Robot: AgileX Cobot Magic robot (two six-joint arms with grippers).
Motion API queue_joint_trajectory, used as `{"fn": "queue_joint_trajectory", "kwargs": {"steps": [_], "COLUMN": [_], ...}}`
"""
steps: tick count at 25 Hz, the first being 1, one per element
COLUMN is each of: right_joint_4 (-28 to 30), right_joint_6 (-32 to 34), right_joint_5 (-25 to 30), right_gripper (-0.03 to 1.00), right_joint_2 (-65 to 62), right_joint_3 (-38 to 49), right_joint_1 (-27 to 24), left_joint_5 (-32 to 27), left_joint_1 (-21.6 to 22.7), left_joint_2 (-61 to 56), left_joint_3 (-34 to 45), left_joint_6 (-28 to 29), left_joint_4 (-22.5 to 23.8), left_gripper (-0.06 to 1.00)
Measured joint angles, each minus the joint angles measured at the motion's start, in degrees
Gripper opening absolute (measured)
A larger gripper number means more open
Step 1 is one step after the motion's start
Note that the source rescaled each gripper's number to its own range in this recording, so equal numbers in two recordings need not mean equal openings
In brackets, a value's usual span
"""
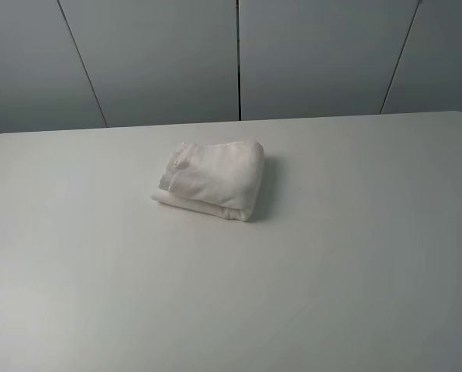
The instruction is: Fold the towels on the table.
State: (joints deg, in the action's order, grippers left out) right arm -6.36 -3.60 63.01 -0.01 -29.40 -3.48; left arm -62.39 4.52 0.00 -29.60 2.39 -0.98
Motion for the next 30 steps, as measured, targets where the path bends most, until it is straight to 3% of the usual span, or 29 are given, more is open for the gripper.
{"fn": "queue_joint_trajectory", "kwargs": {"steps": [30], "right_joint_4": [0.0], "right_joint_6": [0.0], "right_joint_5": [0.0], "right_gripper": [1.00], "right_joint_2": [0.0], "right_joint_3": [0.0], "right_joint_1": [0.0], "left_joint_5": [0.0], "left_joint_1": [0.0], "left_joint_2": [0.0], "left_joint_3": [0.0], "left_joint_6": [-0.1], "left_joint_4": [0.0], "left_gripper": [1.00]}}
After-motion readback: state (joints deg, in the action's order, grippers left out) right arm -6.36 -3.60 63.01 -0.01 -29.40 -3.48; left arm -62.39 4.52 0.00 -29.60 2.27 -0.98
